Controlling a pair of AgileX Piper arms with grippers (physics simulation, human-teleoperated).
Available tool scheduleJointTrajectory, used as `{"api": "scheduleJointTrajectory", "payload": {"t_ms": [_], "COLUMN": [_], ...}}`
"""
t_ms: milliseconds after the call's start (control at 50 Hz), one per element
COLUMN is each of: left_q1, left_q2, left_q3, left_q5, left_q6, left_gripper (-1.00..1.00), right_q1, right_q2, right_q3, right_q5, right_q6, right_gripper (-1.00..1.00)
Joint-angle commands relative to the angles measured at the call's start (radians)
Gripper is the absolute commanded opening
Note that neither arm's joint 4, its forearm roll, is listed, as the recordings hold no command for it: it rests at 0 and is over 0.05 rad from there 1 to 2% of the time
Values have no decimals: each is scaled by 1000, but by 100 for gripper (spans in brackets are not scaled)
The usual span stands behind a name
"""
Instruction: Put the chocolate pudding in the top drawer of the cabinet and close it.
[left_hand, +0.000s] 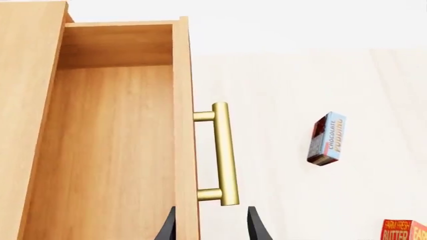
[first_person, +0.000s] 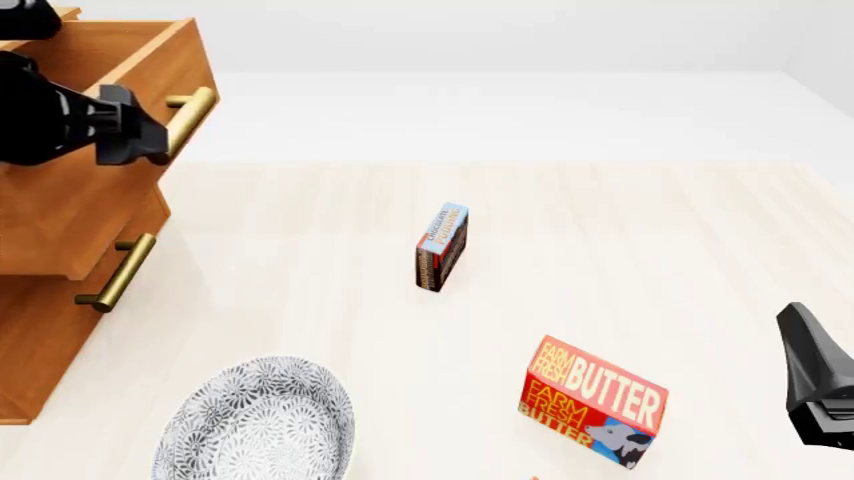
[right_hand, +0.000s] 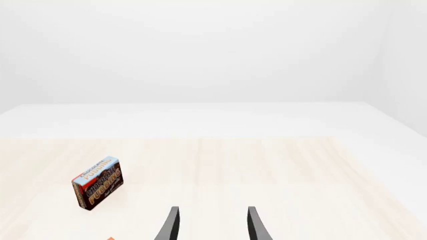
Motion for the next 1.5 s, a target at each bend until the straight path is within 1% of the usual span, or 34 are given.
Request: {"api": "scheduleJointTrajectory", "payload": {"t_ms": [20, 280, 360, 660, 740, 1040, 1500], "left_q1": [-19, -51, -60, -76, -94, -111, -161], "left_q2": [7, 17, 18, 22, 22, 24, 33], "left_q3": [8, 5, 21, 20, 34, 35, 39], "left_q5": [-8, -15, -26, -33, -45, -51, -72], "left_q6": [5, -4, -11, -20, -32, -42, -63], "left_gripper": [100, 100, 100, 100, 100, 100, 100], "right_q1": [0, 0, 0, 0, 0, 0, 0], "right_q2": [0, 0, 0, 0, 0, 0, 0], "right_q3": [0, 0, 0, 0, 0, 0, 0], "right_q5": [0, 0, 0, 0, 0, 0, 0], "right_q6": [0, 0, 0, 0, 0, 0, 0], "right_gripper": [100, 100, 100, 100, 100, 100, 100]}}
